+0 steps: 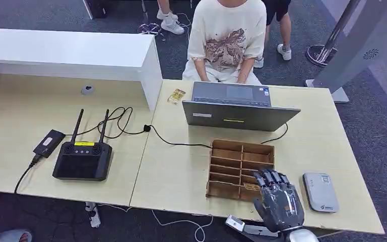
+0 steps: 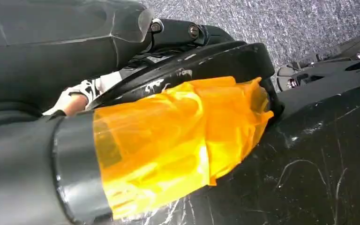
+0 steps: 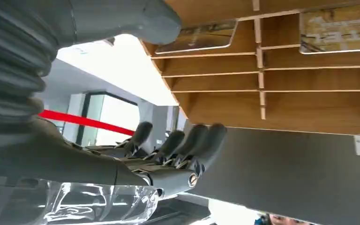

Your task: Pass the card to the sensor for recognition and then transmit it.

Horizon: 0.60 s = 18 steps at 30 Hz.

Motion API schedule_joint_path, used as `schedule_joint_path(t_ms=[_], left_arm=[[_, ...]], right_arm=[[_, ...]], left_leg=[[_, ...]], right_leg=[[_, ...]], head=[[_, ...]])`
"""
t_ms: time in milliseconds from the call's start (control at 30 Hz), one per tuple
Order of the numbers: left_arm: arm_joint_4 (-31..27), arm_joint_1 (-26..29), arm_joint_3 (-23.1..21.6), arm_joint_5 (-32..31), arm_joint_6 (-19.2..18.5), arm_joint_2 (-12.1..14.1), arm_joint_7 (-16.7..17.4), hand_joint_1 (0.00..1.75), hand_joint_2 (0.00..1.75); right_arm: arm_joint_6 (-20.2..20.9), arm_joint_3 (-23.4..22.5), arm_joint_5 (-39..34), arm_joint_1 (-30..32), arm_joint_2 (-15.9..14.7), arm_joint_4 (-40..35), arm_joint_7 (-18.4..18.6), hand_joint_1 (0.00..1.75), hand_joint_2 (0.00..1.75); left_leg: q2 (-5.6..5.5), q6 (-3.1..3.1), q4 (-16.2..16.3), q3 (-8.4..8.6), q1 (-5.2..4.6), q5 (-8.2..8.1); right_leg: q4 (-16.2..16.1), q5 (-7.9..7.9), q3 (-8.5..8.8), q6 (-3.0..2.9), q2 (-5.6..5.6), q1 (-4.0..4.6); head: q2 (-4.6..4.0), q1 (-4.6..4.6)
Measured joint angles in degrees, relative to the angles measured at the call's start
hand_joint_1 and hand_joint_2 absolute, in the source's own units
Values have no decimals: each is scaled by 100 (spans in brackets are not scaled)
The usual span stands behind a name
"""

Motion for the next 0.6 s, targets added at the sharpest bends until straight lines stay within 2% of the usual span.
schedule_joint_path(t_ms=[133,167,467,600], left_arm=[[0,0,11,0,-2,-2,0,0,0],[0,-1,11,0,-2,-2,0,0,0],[0,-2,43,-2,-2,-4,0,0,0],[-2,-3,79,-4,-2,-9,0,0,0]], right_arm=[[52,2,-2,-41,24,0,-37,54,175],[83,2,-4,-53,31,0,-42,59,175],[179,7,-63,-87,87,52,-63,51,175],[181,7,-70,-85,101,54,-57,52,175]], left_leg=[[0,0,0,0,0,0],[0,0,0,0,0,0],[0,0,0,0,0,0],[0,0,0,0,0,0]], right_leg=[[0,0,0,0,0,0],[0,0,0,0,0,0],[0,0,0,0,0,0],[0,0,-1,0,0,0]], head=[[0,2],[0,0],[0,2],[0,0]])
